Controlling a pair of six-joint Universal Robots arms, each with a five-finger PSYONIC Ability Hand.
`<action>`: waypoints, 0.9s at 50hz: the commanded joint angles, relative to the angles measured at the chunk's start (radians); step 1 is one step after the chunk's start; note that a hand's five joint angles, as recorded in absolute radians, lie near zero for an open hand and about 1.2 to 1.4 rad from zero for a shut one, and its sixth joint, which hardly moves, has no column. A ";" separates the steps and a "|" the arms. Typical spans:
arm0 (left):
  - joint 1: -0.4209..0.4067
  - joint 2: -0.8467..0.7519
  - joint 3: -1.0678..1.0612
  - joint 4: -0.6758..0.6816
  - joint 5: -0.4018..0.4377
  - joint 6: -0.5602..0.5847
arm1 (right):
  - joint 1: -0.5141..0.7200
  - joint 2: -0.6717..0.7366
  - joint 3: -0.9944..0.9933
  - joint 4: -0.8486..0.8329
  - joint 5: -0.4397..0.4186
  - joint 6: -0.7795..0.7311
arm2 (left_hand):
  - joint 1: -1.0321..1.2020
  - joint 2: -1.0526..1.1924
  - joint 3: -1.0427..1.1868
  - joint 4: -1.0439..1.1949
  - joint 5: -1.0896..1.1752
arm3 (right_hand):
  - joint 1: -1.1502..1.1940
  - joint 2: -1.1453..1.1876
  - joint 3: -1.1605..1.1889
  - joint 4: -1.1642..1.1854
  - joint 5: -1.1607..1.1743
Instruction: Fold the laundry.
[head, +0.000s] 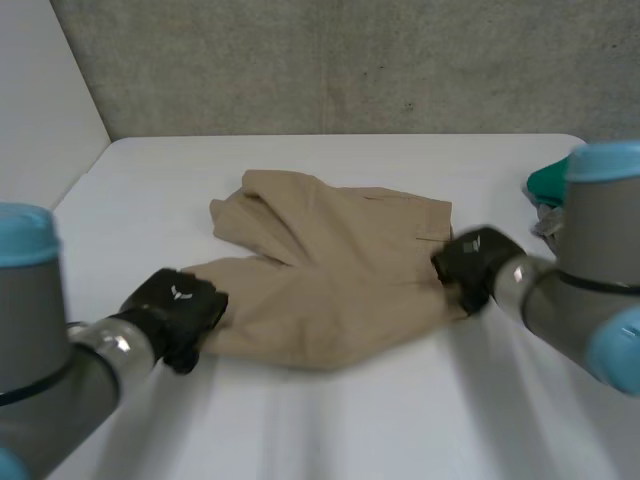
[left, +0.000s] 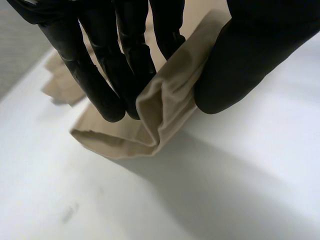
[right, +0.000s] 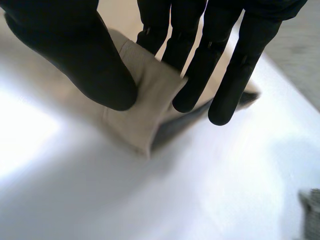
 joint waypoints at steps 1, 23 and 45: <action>0.089 0.097 -0.047 -0.359 0.177 0.263 | -0.057 -0.208 0.297 0.056 -0.033 -0.524 | 0.228 0.202 0.209 0.203 0.227 | 0.304 0.216 0.207 0.198 0.204; 0.048 -0.342 0.703 -0.048 -0.007 0.170 | 0.036 0.034 -0.193 -0.253 0.128 -0.110 | 0.228 0.202 0.209 0.203 0.227 | 0.304 0.216 0.207 0.198 0.204; 0.069 -0.245 1.022 0.320 -0.133 -0.169 | 0.061 0.063 -0.491 -0.907 0.197 0.182 | 0.228 0.202 0.209 0.203 0.227 | 0.304 0.216 0.207 0.198 0.204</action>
